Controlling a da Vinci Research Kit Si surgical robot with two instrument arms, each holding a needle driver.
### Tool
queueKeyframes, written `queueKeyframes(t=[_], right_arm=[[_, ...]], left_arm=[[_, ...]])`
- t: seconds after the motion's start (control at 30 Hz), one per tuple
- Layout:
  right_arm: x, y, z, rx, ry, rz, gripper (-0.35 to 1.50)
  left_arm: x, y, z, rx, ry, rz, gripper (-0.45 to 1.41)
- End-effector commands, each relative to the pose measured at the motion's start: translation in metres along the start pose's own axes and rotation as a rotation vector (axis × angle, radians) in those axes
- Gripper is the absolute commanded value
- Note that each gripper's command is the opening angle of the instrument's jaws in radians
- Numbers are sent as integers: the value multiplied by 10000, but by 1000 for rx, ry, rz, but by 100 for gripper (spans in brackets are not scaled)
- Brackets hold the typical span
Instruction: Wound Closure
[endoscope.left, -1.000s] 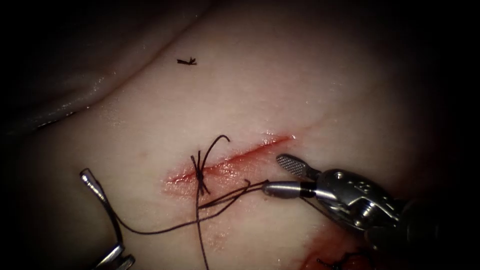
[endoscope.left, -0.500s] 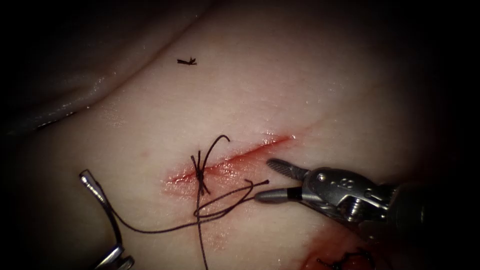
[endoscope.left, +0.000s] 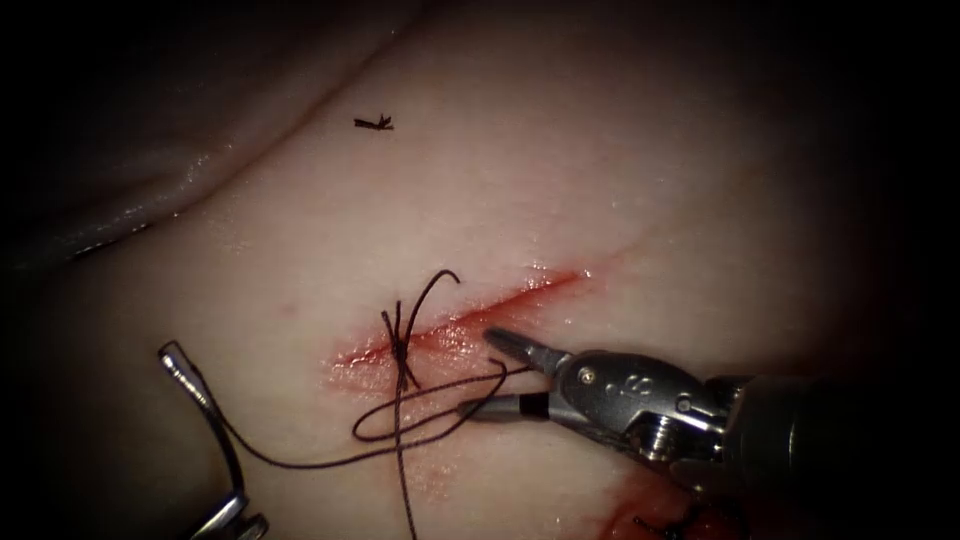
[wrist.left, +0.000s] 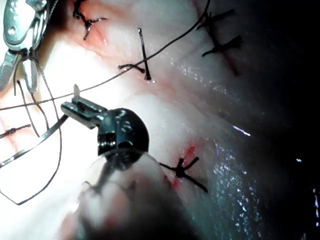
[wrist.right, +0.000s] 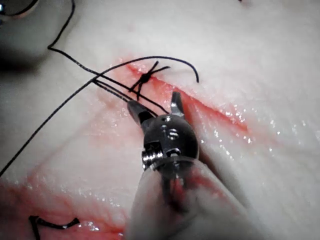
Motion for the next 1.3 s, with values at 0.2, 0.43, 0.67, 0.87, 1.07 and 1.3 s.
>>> queueKeyframes(t=[0.2, 0.43, 0.67, 0.87, 1.07, 1.3], right_arm=[[0, -5, 2, -14, 21, -10, -35], [-3, -22, -6, 26, 0, -80, -35], [-12, -70, -44, 91, -76, -112, -35], [-14, -111, -77, 160, -121, -131, -35], [-6, -159, -107, 266, -160, -155, -35], [14, -207, -116, 383, -171, -156, -35]], left_arm=[[-3, 9, 1, -1, -1, -1, -45], [1, 13, 1, -7, 4, -1, -45], [12, 28, 15, -31, 27, -3, -45], [17, 41, 23, -56, 35, 0, -45], [18, 42, 23, -60, 35, 0, -45], [19, 42, 24, -62, 37, 0, -45]])
